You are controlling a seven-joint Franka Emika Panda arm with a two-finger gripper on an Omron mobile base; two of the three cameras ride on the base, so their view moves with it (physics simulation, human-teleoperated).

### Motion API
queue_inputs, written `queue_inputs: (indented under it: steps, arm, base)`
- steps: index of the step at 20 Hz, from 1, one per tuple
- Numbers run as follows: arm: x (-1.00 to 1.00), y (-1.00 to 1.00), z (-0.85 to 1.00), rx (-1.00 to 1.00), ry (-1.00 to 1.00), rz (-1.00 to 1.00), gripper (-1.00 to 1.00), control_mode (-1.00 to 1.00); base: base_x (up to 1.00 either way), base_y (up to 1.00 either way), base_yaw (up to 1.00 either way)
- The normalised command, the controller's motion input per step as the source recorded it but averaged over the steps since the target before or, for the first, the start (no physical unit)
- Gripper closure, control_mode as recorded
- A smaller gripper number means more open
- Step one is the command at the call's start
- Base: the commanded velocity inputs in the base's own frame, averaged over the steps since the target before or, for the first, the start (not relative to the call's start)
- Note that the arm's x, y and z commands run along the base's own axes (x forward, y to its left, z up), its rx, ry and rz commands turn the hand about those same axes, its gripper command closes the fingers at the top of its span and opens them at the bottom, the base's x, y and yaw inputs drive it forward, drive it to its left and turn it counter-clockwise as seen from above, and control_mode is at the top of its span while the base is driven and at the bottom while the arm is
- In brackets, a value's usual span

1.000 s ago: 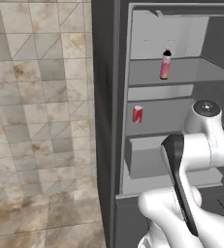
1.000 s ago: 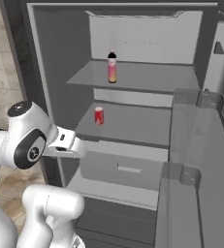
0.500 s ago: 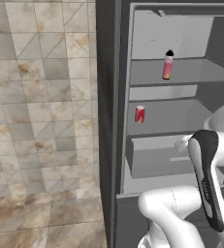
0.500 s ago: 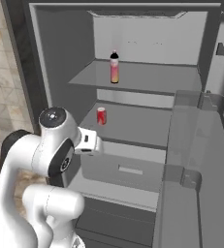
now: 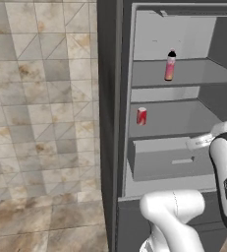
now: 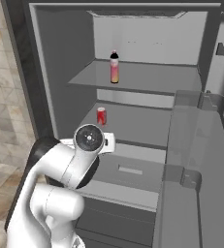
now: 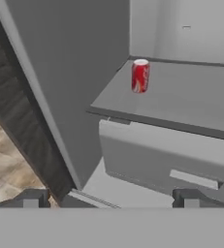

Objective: Open the fridge, grab two sodas, and place both sodas inside the bowl with ice on the dining counter.

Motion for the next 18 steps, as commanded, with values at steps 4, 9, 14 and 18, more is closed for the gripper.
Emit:
queue_inputs:
  steps: [4, 9, 14, 18]
  arm:
    - [0.45, 0.11, -0.21, 0.1, -0.22, 0.02, -1.0, -1.0]
    - [0.45, 0.1, -0.16, 0.07, -0.16, 0.0, -1.0, -1.0]
    - [0.38, 0.06, -0.05, 0.01, -0.1, -0.03, -1.0, -1.0]
    - [0.31, 0.0, 0.0, 0.02, -0.07, -0.01, -1.0, -1.0]
  base:
    - [0.0, 0.0, 0.0]
    - [0.0, 0.0, 0.0]
    - [0.0, 0.0, 0.0]
    - [0.0, 0.0, 0.0]
